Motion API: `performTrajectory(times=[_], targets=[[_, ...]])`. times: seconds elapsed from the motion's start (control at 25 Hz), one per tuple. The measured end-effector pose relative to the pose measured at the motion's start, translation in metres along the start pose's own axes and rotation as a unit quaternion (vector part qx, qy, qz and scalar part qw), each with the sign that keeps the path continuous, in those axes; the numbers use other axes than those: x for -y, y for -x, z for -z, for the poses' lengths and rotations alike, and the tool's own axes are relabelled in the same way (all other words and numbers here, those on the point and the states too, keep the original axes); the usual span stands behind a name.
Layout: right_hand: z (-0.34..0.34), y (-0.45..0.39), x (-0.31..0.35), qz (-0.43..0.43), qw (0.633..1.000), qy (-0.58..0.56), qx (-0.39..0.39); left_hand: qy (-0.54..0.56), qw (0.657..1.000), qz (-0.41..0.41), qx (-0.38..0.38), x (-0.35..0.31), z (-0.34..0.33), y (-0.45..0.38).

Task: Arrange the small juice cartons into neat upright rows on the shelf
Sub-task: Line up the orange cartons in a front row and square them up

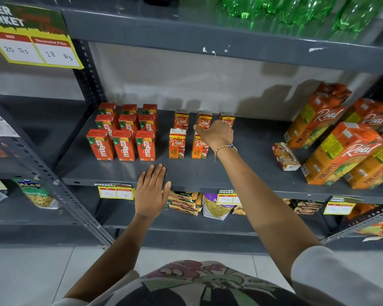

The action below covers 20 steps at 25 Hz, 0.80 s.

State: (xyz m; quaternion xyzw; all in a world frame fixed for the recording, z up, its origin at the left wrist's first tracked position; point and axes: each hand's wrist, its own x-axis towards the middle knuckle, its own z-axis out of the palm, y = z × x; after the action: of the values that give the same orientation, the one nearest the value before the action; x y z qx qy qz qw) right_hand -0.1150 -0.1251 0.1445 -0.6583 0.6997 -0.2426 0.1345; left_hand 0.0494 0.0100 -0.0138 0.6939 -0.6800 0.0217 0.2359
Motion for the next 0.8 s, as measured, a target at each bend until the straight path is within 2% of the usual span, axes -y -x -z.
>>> performTrajectory(times=[0.08,0.2,0.48,0.56,0.68,0.8], targets=[[0.012,-0.003,-0.016,-0.021,0.999,-0.036,-0.007,0.007,1.0,0.01,-0.013,-0.011,-0.002,0.001],[0.036,-0.012,-0.058,-0.057,0.998,-0.036,-0.001,0.011,0.999,-0.03,-0.006,-0.043,-0.011,0.005],[0.072,-0.031,-0.18,-0.106,0.988,0.102,-0.042,-0.01,0.999,-0.044,0.027,-0.102,-0.023,-0.01],[0.07,-0.036,-0.202,-0.115,0.982,0.147,-0.019,-0.021,0.999,-0.031,0.035,-0.108,-0.026,-0.009],[0.063,-0.037,-0.228,-0.15,0.976,0.155,0.039,-0.033,0.999,-0.025,0.033,-0.112,-0.029,-0.008],[0.06,-0.038,-0.238,-0.155,0.977,0.144,0.042,-0.035,0.999,-0.017,0.03,-0.115,-0.03,-0.007]])
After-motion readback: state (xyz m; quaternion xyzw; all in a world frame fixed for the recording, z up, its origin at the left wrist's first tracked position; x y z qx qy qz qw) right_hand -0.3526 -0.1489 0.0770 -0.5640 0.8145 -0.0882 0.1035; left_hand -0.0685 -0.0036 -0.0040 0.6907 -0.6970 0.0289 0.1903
